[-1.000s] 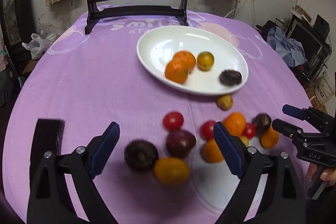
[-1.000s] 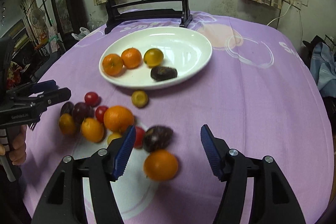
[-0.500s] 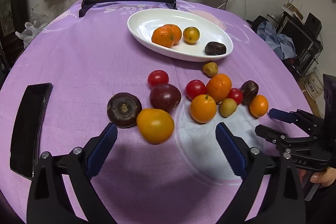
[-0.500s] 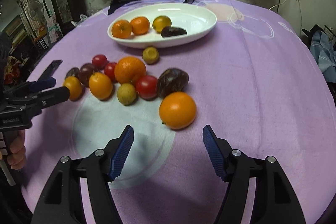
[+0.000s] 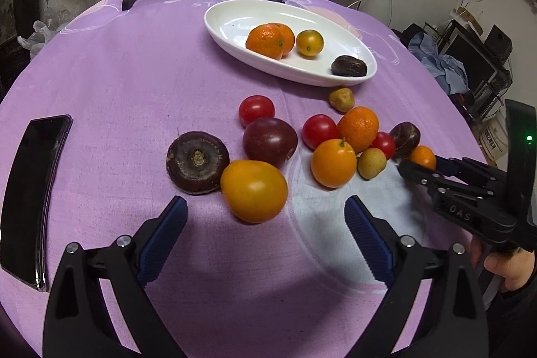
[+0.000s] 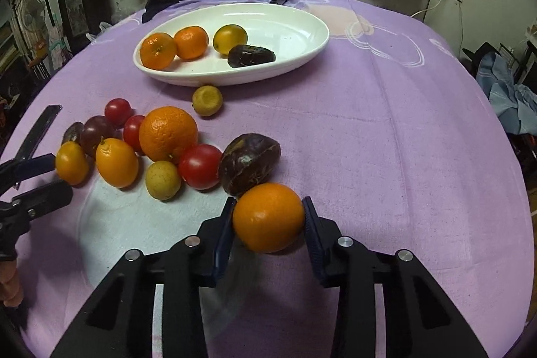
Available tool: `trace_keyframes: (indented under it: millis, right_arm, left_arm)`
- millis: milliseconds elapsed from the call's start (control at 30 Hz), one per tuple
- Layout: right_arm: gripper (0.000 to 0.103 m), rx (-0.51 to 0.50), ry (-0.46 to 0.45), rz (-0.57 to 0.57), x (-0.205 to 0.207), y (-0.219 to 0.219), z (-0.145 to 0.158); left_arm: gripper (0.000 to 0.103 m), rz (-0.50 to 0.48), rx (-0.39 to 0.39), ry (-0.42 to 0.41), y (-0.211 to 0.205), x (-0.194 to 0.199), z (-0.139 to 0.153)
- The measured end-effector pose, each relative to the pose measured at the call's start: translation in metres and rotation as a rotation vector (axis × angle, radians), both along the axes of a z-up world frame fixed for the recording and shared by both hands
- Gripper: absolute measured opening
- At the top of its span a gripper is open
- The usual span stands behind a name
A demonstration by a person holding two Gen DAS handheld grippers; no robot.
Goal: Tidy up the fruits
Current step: 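Grasp an orange with the right tool while the left tool grasps a yellow-orange fruit, then carry both fruits to the white plate and release them there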
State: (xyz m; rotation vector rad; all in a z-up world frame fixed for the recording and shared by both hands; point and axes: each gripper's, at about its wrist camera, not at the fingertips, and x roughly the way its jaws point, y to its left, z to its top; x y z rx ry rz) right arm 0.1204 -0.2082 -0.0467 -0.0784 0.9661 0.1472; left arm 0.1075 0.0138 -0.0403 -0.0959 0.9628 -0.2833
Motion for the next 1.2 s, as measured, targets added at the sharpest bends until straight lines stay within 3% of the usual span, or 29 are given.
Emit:
trace_keyframes:
  millis: [200, 533, 633, 833, 1033, 1133, 1200]
  right_arm:
    - [0.040, 0.071, -0.009, 0.010, -0.015, -0.008, 0.006]
    - [0.040, 0.150, 0.016, 0.152, -0.039, 0.010, 0.006]
    - [0.040, 0.151, 0.021, 0.172, -0.043, 0.014, 0.005]
    - [0.039, 0.156, 0.018, 0.187, -0.048, 0.015, 0.006]
    - [0.040, 0.158, 0.019, 0.192, -0.048, 0.015, 0.006]
    - [0.040, 0.161, 0.033, 0.190, -0.046, 0.014, 0.002]
    - [0.040, 0.169, 0.038, 0.188, -0.045, 0.013, 0.002]
  left_arm:
    - [0.092, 0.007, 0.041, -0.015, -0.004, -0.004, 0.000]
    - [0.092, 0.054, 0.087, 0.033, -0.002, -0.011, -0.006]
    - [0.079, 0.055, 0.104, 0.067, -0.009, -0.007, -0.009]
    - [0.075, 0.056, 0.140, 0.077, -0.026, 0.000, -0.008]
    - [0.057, 0.075, 0.168, 0.060, -0.029, 0.014, -0.006]
    - [0.039, 0.087, 0.210, 0.037, -0.029, 0.014, -0.006]
    - [0.039, 0.086, 0.195, 0.038, -0.025, 0.013, -0.006]
